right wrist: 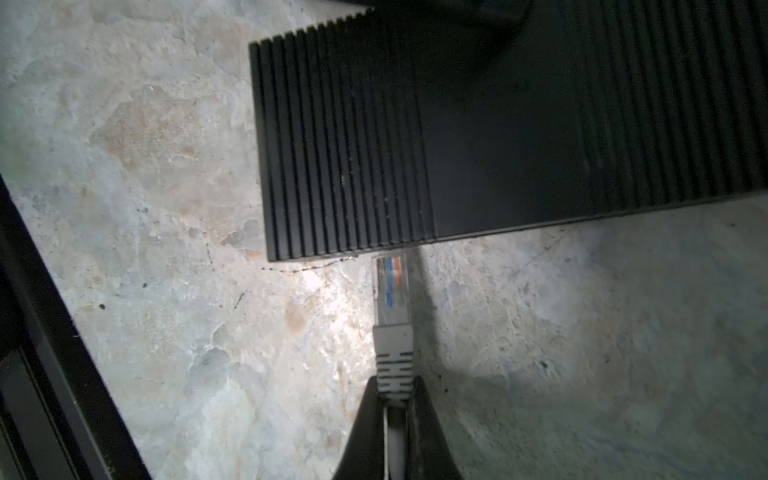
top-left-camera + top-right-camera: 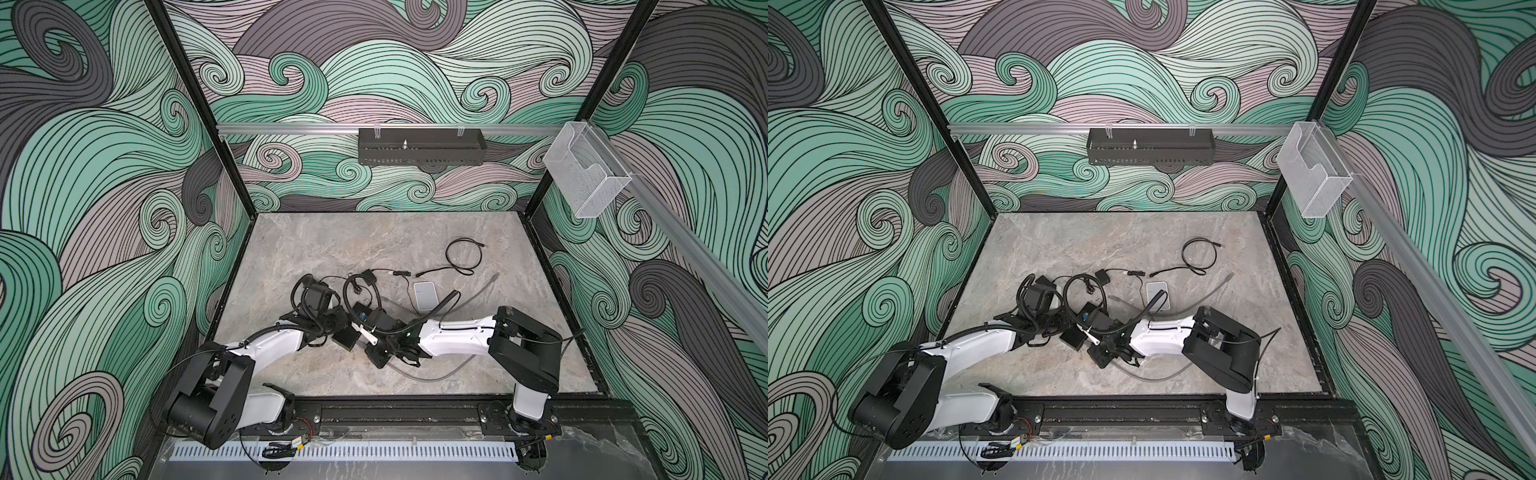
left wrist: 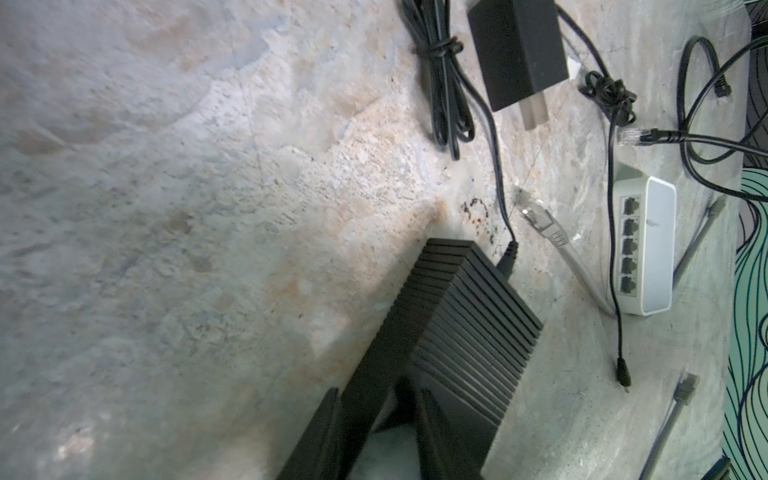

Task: Insert the plug into the switch port

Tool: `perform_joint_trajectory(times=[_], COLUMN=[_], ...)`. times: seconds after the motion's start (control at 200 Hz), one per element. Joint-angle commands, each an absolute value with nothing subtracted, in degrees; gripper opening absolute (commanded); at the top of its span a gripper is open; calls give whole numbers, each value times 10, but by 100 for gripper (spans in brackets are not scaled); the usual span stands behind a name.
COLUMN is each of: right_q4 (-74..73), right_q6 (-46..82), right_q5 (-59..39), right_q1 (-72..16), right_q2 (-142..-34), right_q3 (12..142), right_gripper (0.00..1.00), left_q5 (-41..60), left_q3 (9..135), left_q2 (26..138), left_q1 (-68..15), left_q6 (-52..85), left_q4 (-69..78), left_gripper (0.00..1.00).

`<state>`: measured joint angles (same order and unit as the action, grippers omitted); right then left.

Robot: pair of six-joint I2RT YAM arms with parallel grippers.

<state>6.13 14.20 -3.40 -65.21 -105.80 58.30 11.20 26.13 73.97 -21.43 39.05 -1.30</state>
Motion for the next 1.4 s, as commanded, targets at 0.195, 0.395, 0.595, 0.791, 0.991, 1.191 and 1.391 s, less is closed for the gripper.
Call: perform_joint_trajectory(times=[0.195,0.395,0.595,0.791,0.991,1.191,1.391], right_q4=[67,63,69,77,81,84,88], right_q6=[150,151,145,142,137,131,127], right_q5=[-15,-2,7,14,26,36,46], right_q1=[-655,-655,-655,-658,-662,-662,-663], right_q2=[-1063,-1063,-1059,-1049,-1039,-1030,-1014], right_q3=[599,601,606,615,617,615,613], right_gripper=[0,0,0,0,0,0,0], left_q5=[135,154,174,179,194,207,220], left_q3=[230,216,207,200,193,190,193], left_q2=[716,717,720,722,721,721,739], left_q1=[-212,-212,-212,-212,-213,-215,-219], left_q6=[385,382,374,373,367,356,345], left_q4=[4,16,24,27,31,32,41], left_gripper=[33,32,32,32,32,32,31])
